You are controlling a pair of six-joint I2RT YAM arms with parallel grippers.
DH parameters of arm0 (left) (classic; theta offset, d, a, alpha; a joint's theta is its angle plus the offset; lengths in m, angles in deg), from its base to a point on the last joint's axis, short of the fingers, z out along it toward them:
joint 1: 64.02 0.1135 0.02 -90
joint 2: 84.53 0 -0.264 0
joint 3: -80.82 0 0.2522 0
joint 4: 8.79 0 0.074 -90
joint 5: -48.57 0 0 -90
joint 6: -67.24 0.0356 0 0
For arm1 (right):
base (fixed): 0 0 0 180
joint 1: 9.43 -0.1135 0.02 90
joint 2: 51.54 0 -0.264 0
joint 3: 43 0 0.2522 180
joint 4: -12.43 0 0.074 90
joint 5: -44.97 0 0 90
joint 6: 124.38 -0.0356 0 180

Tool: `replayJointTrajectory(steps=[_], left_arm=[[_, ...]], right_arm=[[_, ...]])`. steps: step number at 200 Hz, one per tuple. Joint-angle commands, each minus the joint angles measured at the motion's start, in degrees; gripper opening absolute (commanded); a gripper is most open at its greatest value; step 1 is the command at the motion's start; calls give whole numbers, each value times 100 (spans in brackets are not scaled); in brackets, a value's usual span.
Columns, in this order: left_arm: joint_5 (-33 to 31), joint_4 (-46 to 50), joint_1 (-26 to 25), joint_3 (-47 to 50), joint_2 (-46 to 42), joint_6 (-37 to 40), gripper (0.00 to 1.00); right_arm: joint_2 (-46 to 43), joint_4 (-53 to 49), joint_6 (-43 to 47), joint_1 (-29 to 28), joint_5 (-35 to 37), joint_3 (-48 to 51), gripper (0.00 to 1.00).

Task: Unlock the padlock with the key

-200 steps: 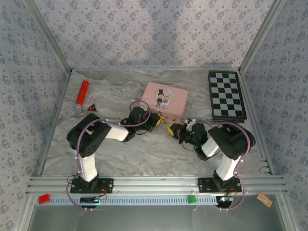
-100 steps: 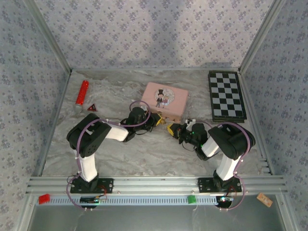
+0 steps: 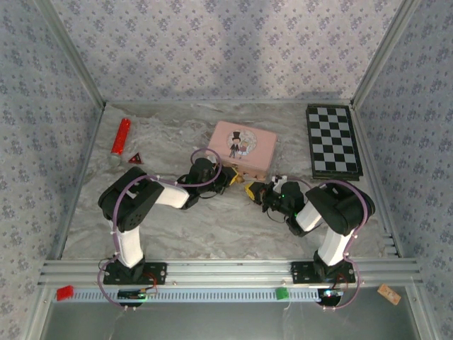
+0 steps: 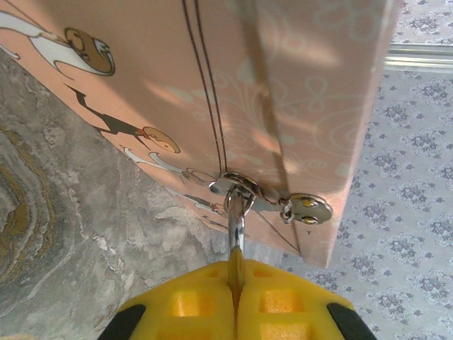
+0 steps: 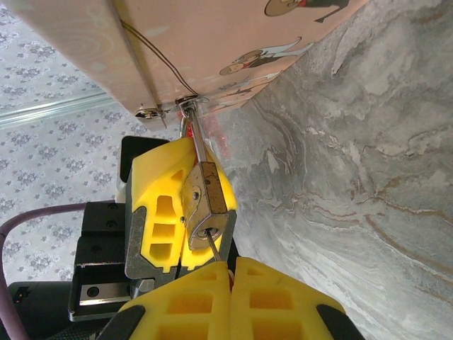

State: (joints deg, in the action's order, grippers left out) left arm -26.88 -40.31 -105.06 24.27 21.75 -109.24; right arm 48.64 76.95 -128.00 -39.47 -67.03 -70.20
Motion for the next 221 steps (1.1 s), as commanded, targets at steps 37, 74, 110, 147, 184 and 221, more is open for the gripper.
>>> replayJointTrajectory(steps=[37, 74, 110, 147, 184, 221], left_arm=[[-43, -245, -86, 119, 7, 30, 0], [-99, -339, -114, 148, 23, 26, 0], [-111, -385, -146, 114, 58, 44, 0], [-153, -753, -301, 65, 134, 78, 0], [-224, -820, -409, 75, 251, 55, 0], [-265, -829, -444, 107, 264, 51, 0]], right_arm=[[73, 159, -50, 18, 152, 5, 0], [72, 160, -90, 15, 221, 53, 0], [46, 161, -160, 13, 257, 69, 0], [44, 160, -261, 3, 309, 102, 0], [-129, 150, -279, 33, 409, 185, 0], [-166, 161, -297, 64, 398, 205, 0]])
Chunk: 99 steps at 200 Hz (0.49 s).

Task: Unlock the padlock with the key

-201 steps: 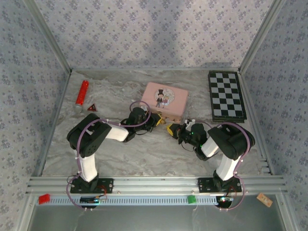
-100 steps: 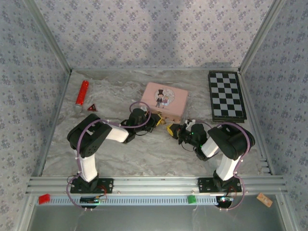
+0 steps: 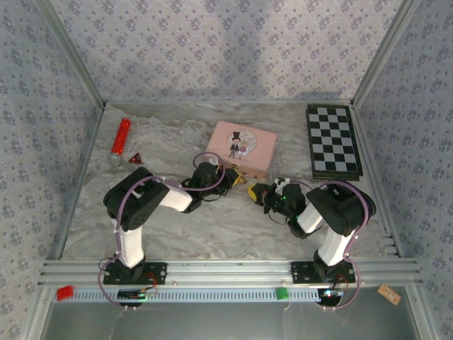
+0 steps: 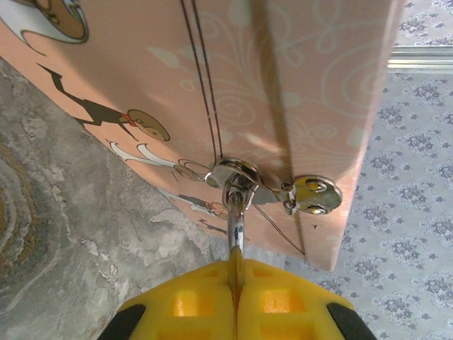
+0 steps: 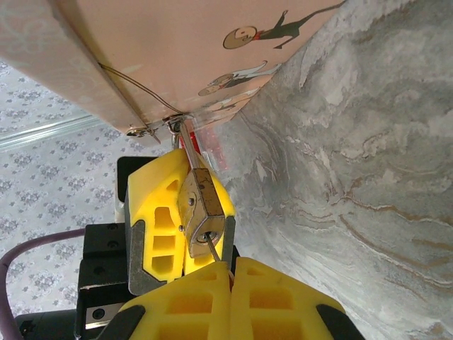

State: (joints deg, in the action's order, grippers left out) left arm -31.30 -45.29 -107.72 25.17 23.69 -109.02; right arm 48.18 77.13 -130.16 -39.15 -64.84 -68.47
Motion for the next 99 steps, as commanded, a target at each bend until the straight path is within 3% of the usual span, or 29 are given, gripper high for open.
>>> replayJointTrajectory(steps=[1, 99], left_arm=[[175, -324, -176, 11, 64, 34, 0], [153, -158, -260, -82, -11, 218, 0]], right_arm=[[-120, 144, -80, 29, 180, 30, 0], [-103, 128, -115, -24, 115, -172, 0]])
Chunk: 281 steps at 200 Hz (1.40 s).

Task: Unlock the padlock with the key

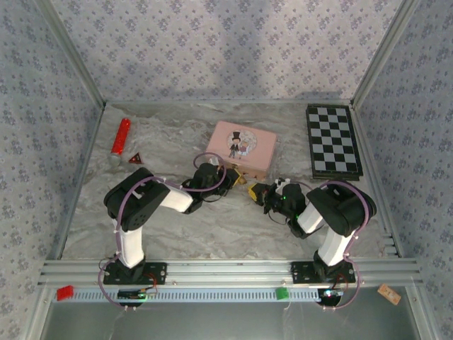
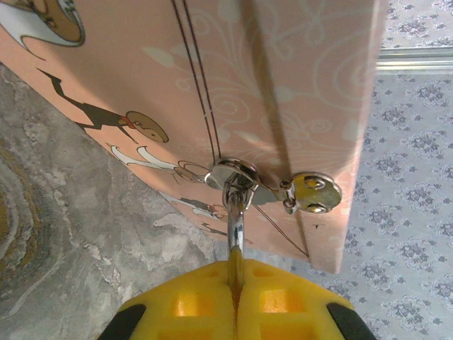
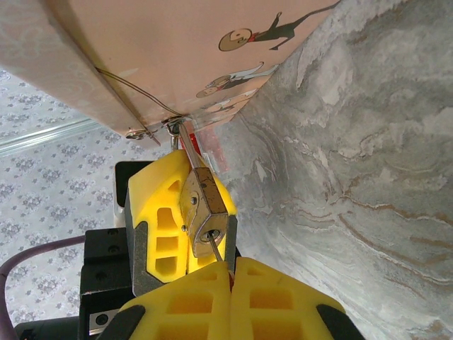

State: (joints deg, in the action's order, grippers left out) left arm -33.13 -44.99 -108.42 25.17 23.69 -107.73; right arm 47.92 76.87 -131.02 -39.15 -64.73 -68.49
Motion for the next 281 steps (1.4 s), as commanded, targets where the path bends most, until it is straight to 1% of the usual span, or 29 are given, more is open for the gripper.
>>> replayJointTrajectory(steps=[1, 17, 78, 118, 174, 248, 281], left_arm=[[347, -211, -190, -89, -3, 83, 0], [385, -417, -183, -100, 75, -1, 0], [191, -190, -113, 55, -130, 77, 0], [120, -483, -37, 182, -38, 25, 0], [67, -498, 3, 212, -22, 86, 0], [76, -442, 70, 199, -11, 173, 0], [70, -496, 72, 225, -47, 180, 0]], right_arm=[[-76, 158, -30, -29, 106, -167, 0], [-33, 165, -26, -69, 119, -191, 0], [-67, 159, 5, -37, 289, 5, 0], [-92, 143, -4, -87, 310, 20, 0], [-223, -33, 64, -134, 371, 56, 0], [-239, -172, 59, -436, 519, -32, 0], [-277, -247, 110, -461, 594, -3, 0]])
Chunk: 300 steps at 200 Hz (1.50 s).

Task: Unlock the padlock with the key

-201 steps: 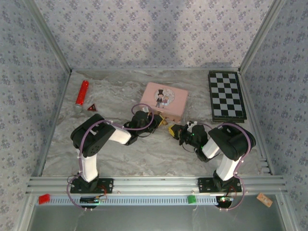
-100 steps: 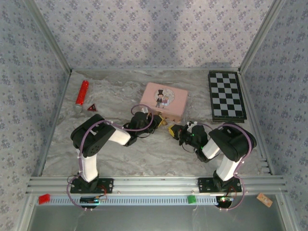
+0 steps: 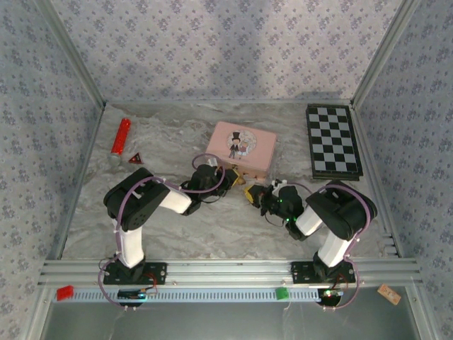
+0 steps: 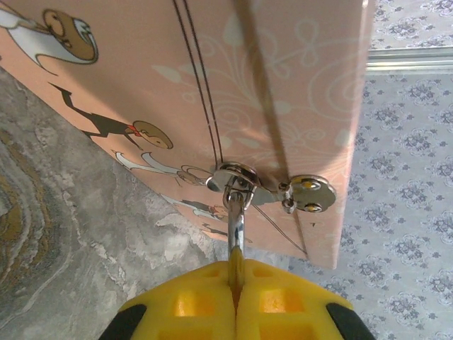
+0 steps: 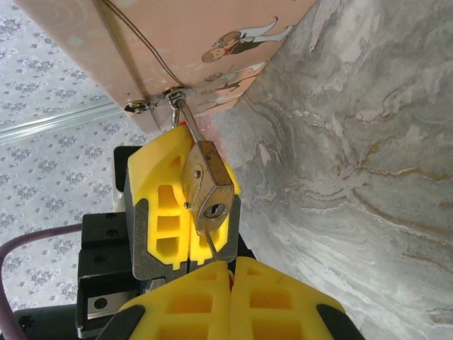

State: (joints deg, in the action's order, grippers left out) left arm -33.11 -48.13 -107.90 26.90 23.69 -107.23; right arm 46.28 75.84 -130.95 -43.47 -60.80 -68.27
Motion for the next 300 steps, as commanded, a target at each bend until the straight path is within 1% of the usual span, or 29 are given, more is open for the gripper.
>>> replayJointTrajectory(steps=[1, 43, 103, 182, 300], left_arm=[[66, -178, 20, 52, -47, 127, 0], [60, -130, 21, 79, -123, 158, 0], [85, -200, 16, 79, -56, 106, 0], [39, -218, 9, 178, -119, 111, 0], [86, -183, 7, 79, -124, 62, 0]], right_arm=[[-114, -151, 108, -26, 203, -21, 0], [-111, -246, 42, -15, 335, 103, 0], [-170, -220, 51, 31, 347, 102, 0], [-151, -266, 70, 125, 230, -6, 0], [-25, -281, 26, 81, 204, -113, 0]])
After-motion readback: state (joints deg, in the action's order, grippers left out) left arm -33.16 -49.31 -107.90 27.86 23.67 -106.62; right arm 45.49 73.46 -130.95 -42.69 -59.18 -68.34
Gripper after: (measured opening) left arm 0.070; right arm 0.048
